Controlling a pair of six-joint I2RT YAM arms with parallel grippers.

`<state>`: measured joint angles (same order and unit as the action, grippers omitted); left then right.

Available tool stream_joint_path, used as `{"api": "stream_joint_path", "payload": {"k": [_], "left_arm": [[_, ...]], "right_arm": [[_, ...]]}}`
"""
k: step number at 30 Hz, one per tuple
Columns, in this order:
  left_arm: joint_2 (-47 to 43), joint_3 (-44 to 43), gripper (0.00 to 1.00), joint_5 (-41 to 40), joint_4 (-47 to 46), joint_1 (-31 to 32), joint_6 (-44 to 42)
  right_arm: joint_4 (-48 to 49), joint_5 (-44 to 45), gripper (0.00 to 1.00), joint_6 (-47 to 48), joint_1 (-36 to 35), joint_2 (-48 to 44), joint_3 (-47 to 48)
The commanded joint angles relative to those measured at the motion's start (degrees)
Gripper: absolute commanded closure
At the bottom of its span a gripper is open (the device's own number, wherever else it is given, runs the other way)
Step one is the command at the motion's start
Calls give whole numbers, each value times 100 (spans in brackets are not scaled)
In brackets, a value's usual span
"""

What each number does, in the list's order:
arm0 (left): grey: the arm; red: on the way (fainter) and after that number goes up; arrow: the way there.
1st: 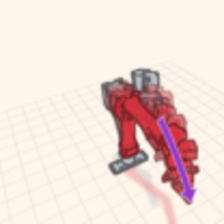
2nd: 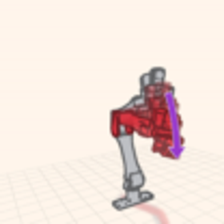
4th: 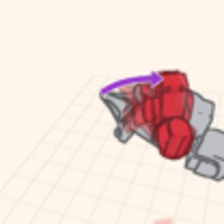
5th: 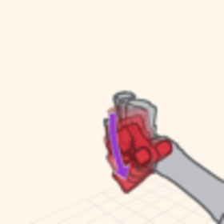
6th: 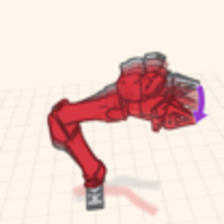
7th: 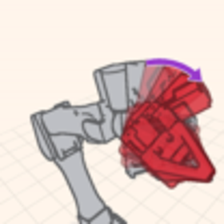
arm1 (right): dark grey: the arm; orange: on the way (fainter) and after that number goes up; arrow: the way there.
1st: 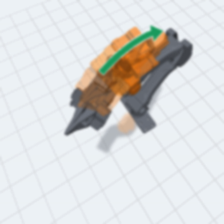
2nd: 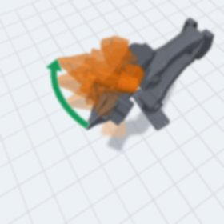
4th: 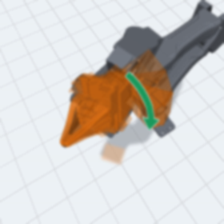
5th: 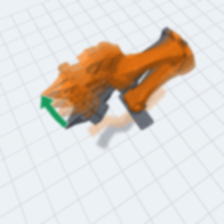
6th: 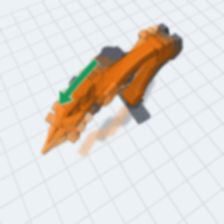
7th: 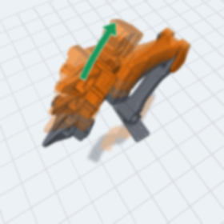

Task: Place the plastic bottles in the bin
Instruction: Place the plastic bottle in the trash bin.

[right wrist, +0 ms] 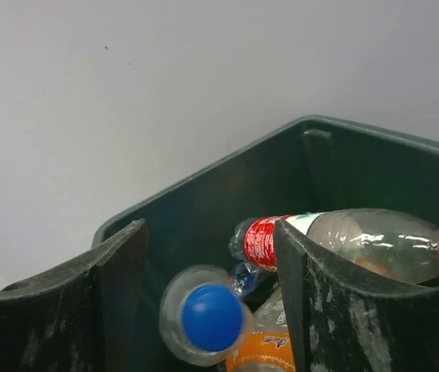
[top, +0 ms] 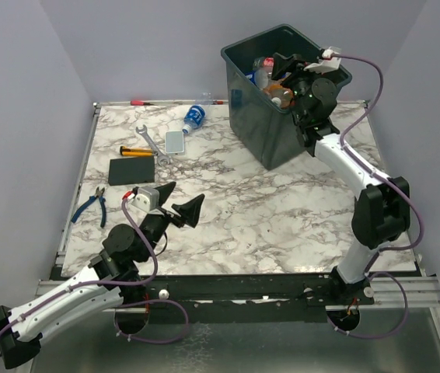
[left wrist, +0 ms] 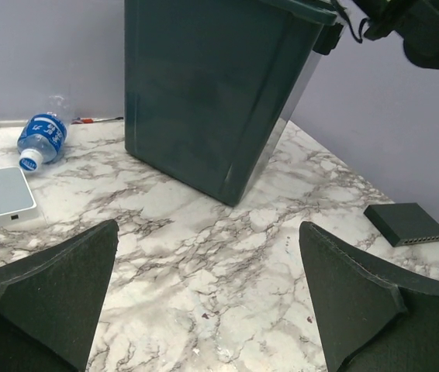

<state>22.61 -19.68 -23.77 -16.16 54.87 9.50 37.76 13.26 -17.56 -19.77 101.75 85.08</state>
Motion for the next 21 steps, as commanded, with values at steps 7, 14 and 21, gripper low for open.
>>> {"api": "stream_joint_path", "payload": {"k": [7,14,21], "left_arm": [[51,26,1,-164,-54,6,-34],[539,-193,1,-544,4,-1,61],[1418,-655,1,-883,469,-3,208]], "right_arm": [[-1324,-136,25,409,21,-1307,291],[-3600,760,25,172,17,-2215,404],[-5681,1080,17,-1009,698,-2574,168]]}}
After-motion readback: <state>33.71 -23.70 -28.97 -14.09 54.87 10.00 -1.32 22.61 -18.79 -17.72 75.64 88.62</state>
